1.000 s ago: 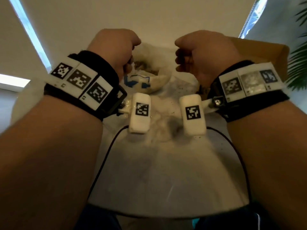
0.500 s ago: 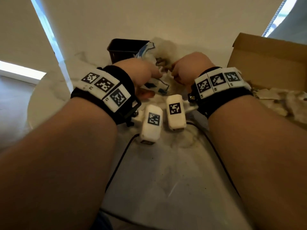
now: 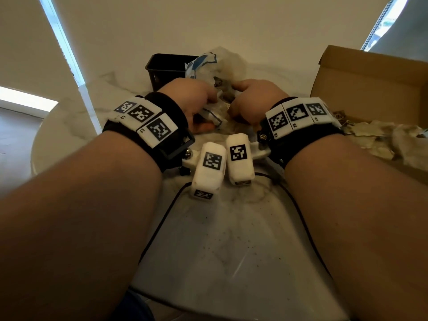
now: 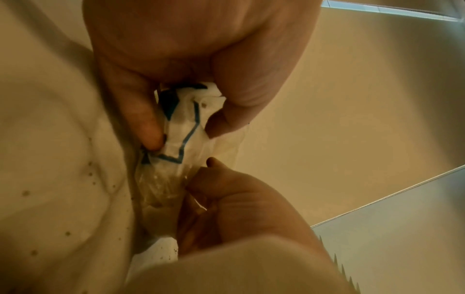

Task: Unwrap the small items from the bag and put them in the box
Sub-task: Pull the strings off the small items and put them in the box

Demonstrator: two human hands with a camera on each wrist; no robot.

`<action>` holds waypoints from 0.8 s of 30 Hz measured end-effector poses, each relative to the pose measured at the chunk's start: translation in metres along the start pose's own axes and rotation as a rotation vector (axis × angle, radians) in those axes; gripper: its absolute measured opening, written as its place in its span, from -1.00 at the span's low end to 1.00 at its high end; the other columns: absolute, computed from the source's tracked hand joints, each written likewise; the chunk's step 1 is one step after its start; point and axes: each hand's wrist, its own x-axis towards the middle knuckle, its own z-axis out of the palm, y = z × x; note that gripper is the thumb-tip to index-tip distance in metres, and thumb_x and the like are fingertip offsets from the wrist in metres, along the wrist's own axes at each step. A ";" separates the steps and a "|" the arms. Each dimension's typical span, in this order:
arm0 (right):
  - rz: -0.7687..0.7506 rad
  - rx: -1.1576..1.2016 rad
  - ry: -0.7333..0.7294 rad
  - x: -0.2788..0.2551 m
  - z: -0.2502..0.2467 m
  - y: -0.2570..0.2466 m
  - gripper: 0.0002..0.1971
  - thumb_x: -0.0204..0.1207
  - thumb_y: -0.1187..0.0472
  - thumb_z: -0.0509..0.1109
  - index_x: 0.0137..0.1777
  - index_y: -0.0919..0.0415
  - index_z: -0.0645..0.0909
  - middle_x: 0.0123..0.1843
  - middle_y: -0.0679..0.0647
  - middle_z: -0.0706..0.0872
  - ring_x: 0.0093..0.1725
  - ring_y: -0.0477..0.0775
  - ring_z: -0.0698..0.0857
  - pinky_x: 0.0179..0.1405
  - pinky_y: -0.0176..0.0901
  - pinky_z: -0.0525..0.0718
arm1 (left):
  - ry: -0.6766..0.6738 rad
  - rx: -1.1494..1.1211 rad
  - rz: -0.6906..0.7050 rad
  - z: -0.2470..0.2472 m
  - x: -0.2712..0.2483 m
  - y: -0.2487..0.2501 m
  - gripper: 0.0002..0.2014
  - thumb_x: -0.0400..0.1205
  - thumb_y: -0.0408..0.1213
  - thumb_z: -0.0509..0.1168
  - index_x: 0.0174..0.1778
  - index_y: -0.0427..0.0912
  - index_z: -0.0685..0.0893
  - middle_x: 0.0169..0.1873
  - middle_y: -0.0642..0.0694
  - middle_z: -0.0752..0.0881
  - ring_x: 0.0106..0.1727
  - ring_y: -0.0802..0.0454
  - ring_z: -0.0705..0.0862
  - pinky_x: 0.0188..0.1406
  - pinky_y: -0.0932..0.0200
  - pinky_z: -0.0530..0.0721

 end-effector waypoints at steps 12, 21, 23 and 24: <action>-0.168 0.010 0.009 -0.004 0.007 -0.002 -0.24 0.54 0.29 0.42 0.71 -0.04 0.25 0.55 0.12 0.56 0.44 0.17 0.58 0.11 -0.20 0.45 | 0.008 0.251 0.251 -0.004 0.008 -0.004 -0.68 0.63 -0.50 0.27 0.11 0.07 0.58 -0.23 0.00 0.61 -0.21 0.01 0.69 -0.12 0.06 0.84; -0.063 -0.003 0.076 0.006 0.009 0.002 -0.66 0.61 0.25 0.41 0.38 0.15 0.66 0.31 0.14 0.72 0.23 0.16 0.68 0.08 -0.11 0.59 | 0.058 0.217 0.235 -0.004 -0.004 0.001 -0.49 0.69 -0.40 0.26 0.61 -0.25 0.47 0.35 -0.25 0.69 -0.05 0.01 0.70 0.19 -0.01 0.79; -0.020 0.053 0.113 0.009 0.011 0.005 -0.77 0.61 0.22 0.43 0.23 0.14 0.74 0.27 0.13 0.76 0.24 0.16 0.70 0.05 -0.15 0.58 | 0.095 0.247 0.233 -0.003 -0.001 0.000 -0.50 0.67 -0.43 0.24 0.59 -0.28 0.46 0.14 -0.14 0.75 -0.07 -0.02 0.74 0.13 -0.09 0.83; 0.005 0.108 0.131 0.011 0.012 0.006 -0.84 0.59 0.21 0.45 0.14 0.10 0.75 0.22 0.10 0.77 0.20 0.14 0.71 0.02 -0.17 0.59 | 0.089 0.292 0.257 -0.003 0.000 -0.003 -0.51 0.67 -0.42 0.24 0.57 -0.23 0.49 -0.02 -0.06 0.71 -0.10 0.00 0.73 0.12 -0.09 0.83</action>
